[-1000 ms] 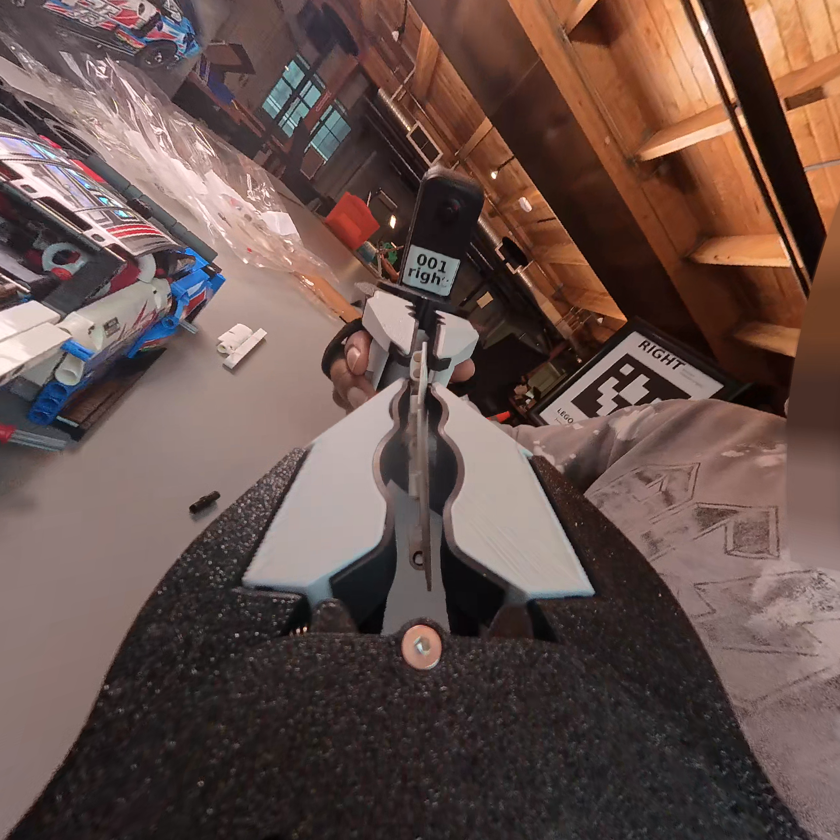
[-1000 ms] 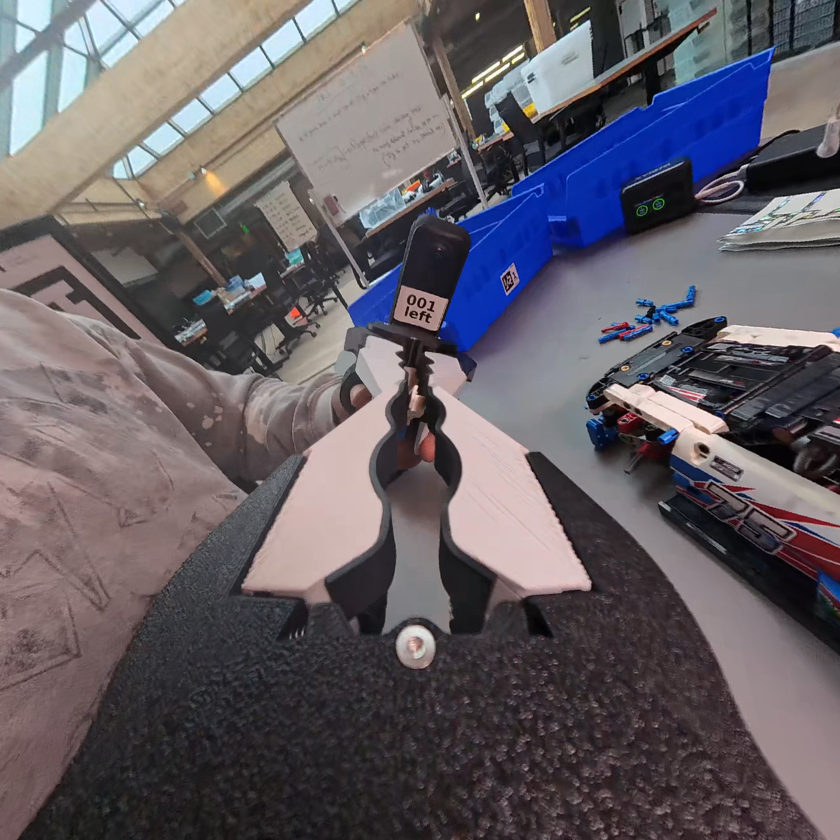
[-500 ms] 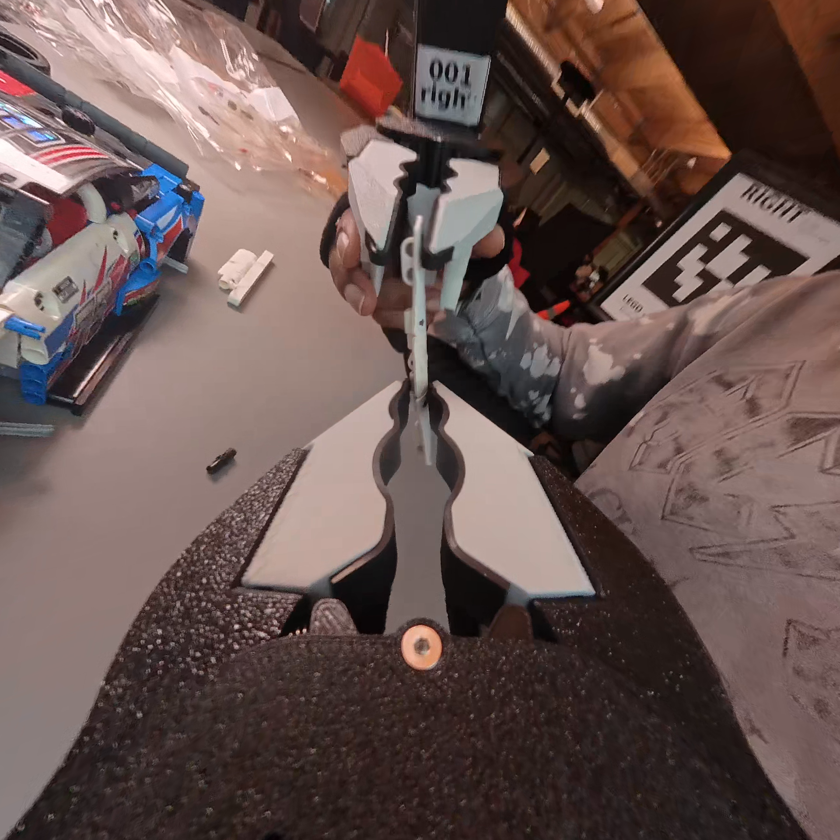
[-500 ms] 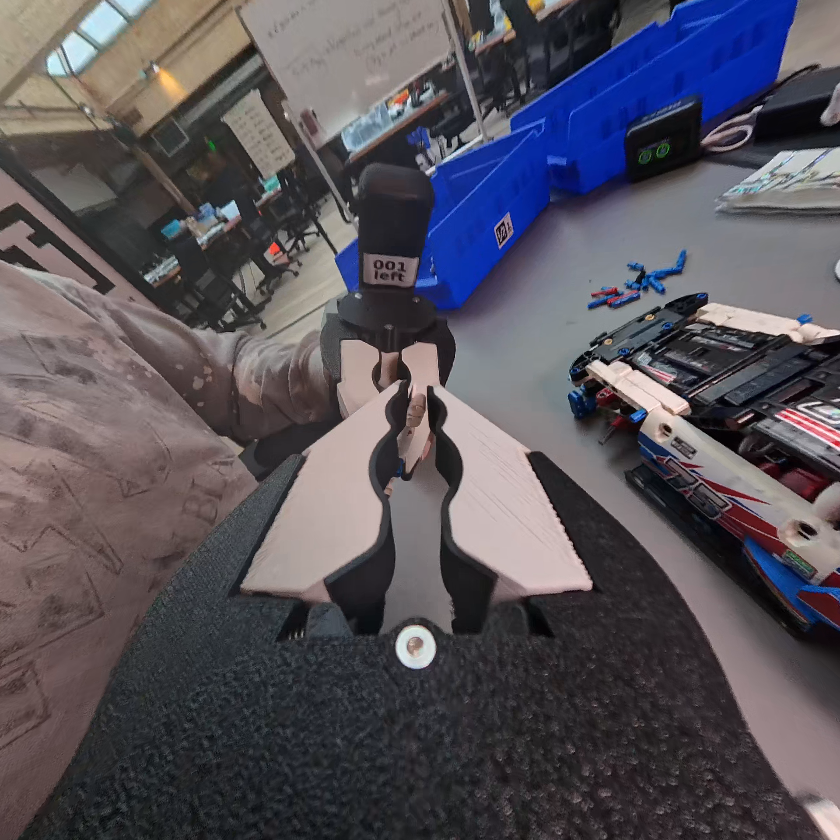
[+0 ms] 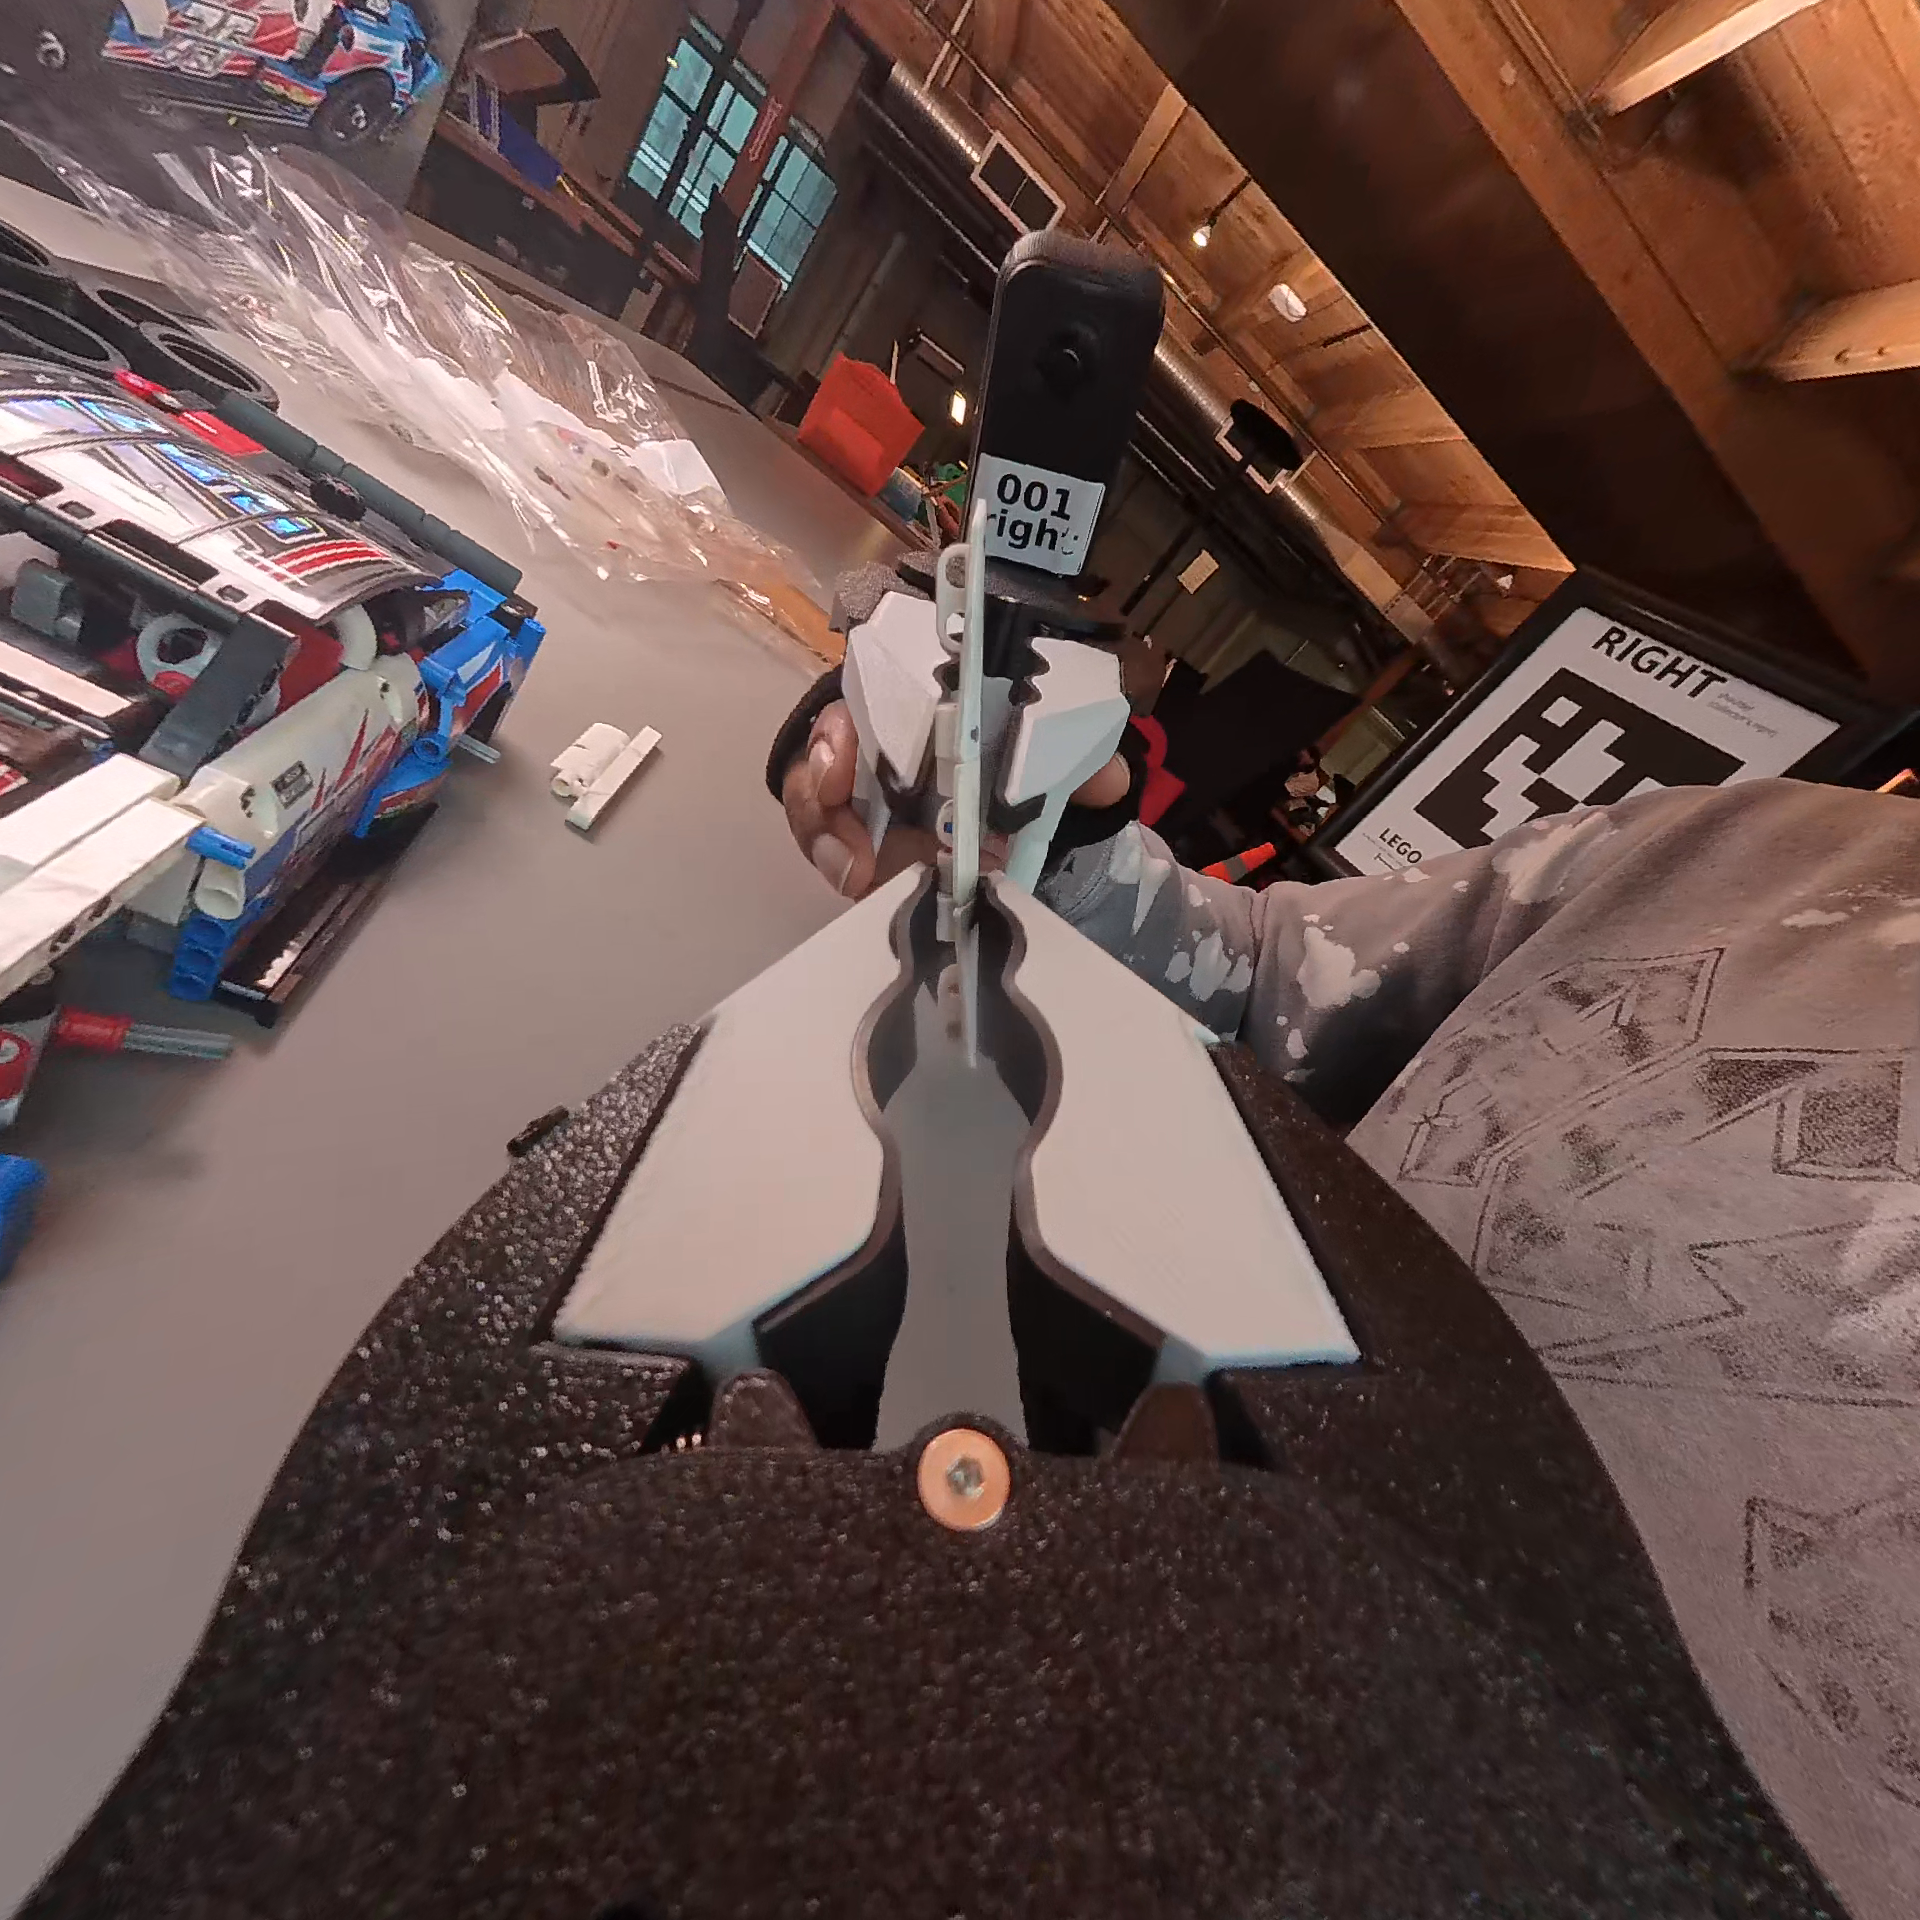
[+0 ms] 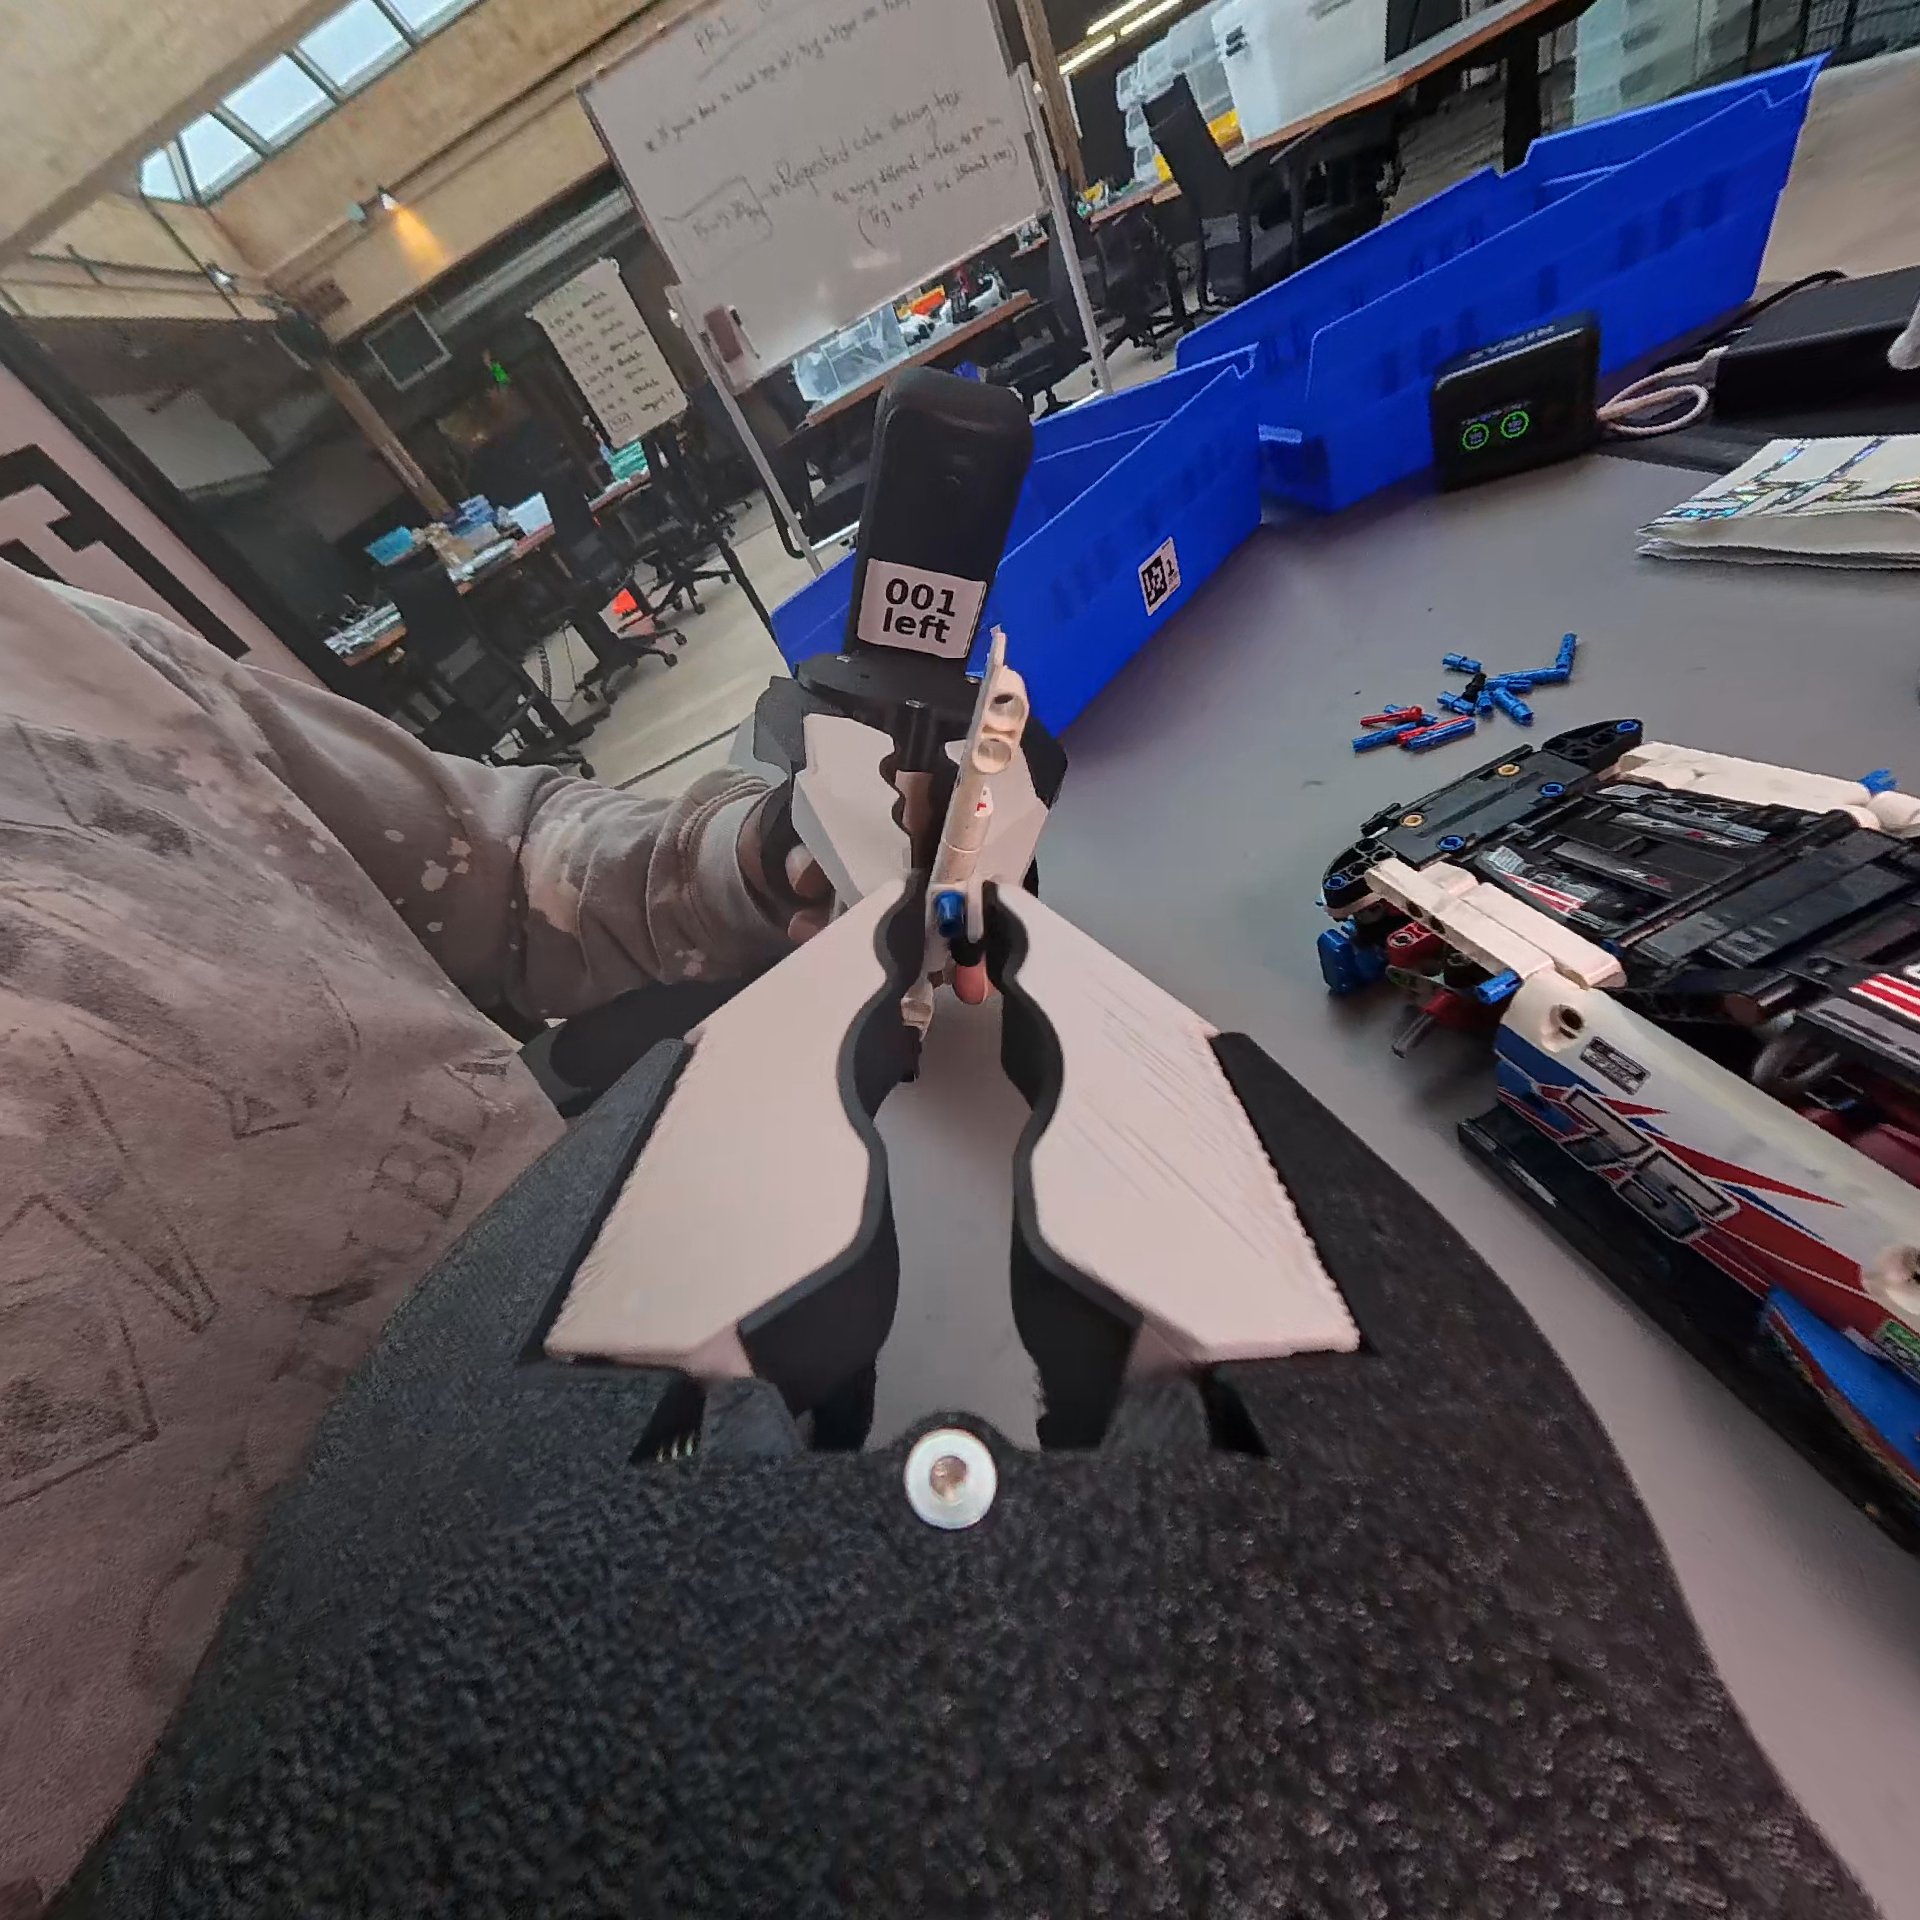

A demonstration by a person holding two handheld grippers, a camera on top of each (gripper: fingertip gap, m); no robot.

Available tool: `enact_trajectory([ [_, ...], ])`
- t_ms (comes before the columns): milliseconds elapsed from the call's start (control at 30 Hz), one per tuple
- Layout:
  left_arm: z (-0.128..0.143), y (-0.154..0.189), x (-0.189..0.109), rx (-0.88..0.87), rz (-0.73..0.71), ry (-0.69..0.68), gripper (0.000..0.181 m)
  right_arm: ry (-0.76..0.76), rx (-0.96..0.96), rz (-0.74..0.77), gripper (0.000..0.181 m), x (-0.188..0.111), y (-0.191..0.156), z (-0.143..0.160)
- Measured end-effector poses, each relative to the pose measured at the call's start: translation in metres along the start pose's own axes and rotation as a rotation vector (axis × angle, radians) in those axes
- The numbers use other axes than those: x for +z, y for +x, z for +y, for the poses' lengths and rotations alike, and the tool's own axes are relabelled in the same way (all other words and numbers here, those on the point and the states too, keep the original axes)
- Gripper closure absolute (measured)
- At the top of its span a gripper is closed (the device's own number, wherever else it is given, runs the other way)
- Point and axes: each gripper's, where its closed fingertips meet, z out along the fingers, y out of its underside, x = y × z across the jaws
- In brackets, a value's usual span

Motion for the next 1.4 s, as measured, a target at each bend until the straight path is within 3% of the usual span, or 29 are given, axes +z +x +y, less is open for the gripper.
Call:
enact_trajectory([
  [400,-0.003,0.001,-0.002,0.007,0.001,0.018,0.176,0.022,-0.017,-0.011,0.178,0.001,-0.002,0.0],
  [567,-0.002,0.001,-0.006,0.028,0.003,-0.017,0.168,-0.062,-0.06,-0.024,0.178,-0.002,-0.005,0.011],
  [833,0.01,0.009,-0.004,0.086,0.023,-0.11,0.177,-0.119,-0.082,-0.072,0.179,0.001,-0.015,0.023],
  [1333,-0.021,0.023,-0.006,0.147,0.022,0.045,0.177,0.033,-0.19,-0.062,0.18,-0.006,-0.022,-0.008],
  [1400,-0.057,0.013,-0.043,0.094,-0.005,0.232,0.18,0.111,-0.167,-0.044,0.18,-0.029,-0.015,-0.023],
])
